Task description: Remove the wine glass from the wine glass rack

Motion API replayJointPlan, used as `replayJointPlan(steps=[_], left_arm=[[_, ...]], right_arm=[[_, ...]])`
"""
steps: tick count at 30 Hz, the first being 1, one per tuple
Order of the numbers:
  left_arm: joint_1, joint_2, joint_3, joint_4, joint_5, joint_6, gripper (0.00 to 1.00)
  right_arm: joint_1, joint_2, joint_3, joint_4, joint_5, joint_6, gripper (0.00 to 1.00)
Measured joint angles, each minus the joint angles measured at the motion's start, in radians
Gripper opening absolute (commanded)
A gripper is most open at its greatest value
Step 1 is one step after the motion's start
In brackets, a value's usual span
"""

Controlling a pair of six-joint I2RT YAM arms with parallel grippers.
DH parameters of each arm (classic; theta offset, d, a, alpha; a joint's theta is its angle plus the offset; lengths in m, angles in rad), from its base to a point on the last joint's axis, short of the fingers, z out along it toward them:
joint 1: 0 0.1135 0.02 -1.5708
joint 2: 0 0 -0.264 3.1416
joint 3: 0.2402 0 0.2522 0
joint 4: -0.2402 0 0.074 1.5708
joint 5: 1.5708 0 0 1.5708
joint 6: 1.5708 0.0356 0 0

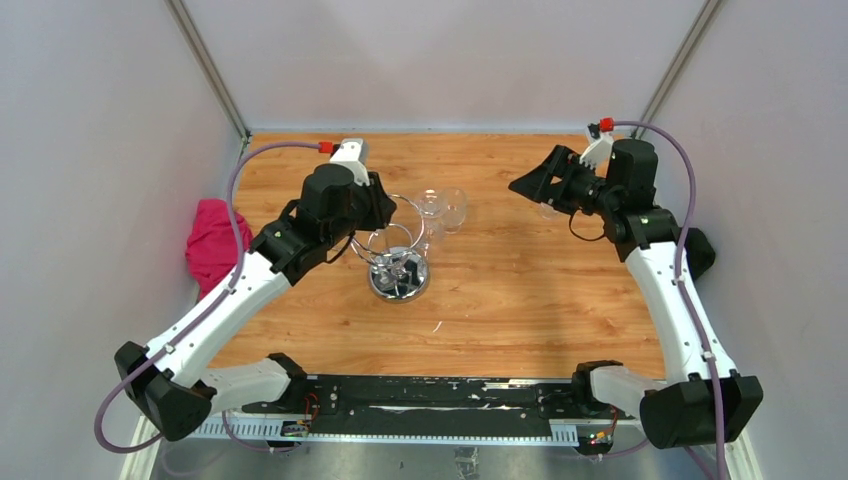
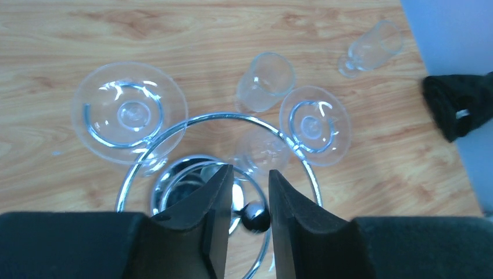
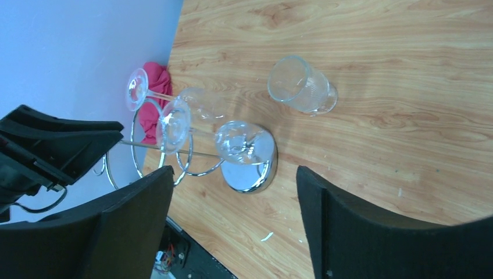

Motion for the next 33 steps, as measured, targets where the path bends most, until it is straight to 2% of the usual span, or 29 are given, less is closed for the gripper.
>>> replayJointPlan(steps=[2, 7, 9, 13, 15, 19, 23, 27, 33], left_arm=[[-0.002, 0.01, -0.004, 0.016, 0.023, -0.021, 0.43], [-0.006, 0.024, -0.004, 0.024, 0.025, -0.032, 0.6], [-0.007, 0.024, 0.003, 0.018, 0.016, -0.03, 0.63], [-0.007, 0.019, 0.024, -0.012, -0.023, -0.023, 0.65], [-0.007, 0.01, 0.031, -0.033, -0.052, -0.015, 0.66], [-0.007, -0.034, 0.06, -0.112, -0.162, 0.01, 0.67], [-0.011, -0.122, 0.065, -0.156, -0.272, 0.021, 0.67], [-0.012, -0.265, 0.051, -0.132, -0.366, 0.039, 0.71], [-0.012, -0.401, -0.005, -0.062, -0.401, 0.073, 0.71]], right_arm=[[0.0, 0.006, -0.014, 0.021, -0.024, 0.012, 0.75], [0.008, 0.031, -0.03, 0.07, -0.079, 0.042, 0.75], [0.014, 0.039, -0.032, 0.083, -0.094, 0.051, 0.75], [0.031, 0.06, -0.039, 0.13, -0.128, 0.078, 0.75], [0.048, 0.077, -0.043, 0.154, -0.14, 0.092, 0.71], [0.113, 0.138, -0.044, 0.22, -0.162, 0.131, 0.65], [0.161, 0.2, -0.052, 0.29, -0.191, 0.173, 0.63], [0.193, 0.261, -0.055, 0.362, -0.209, 0.209, 0.63], [0.209, 0.331, -0.054, 0.434, -0.235, 0.247, 0.59]])
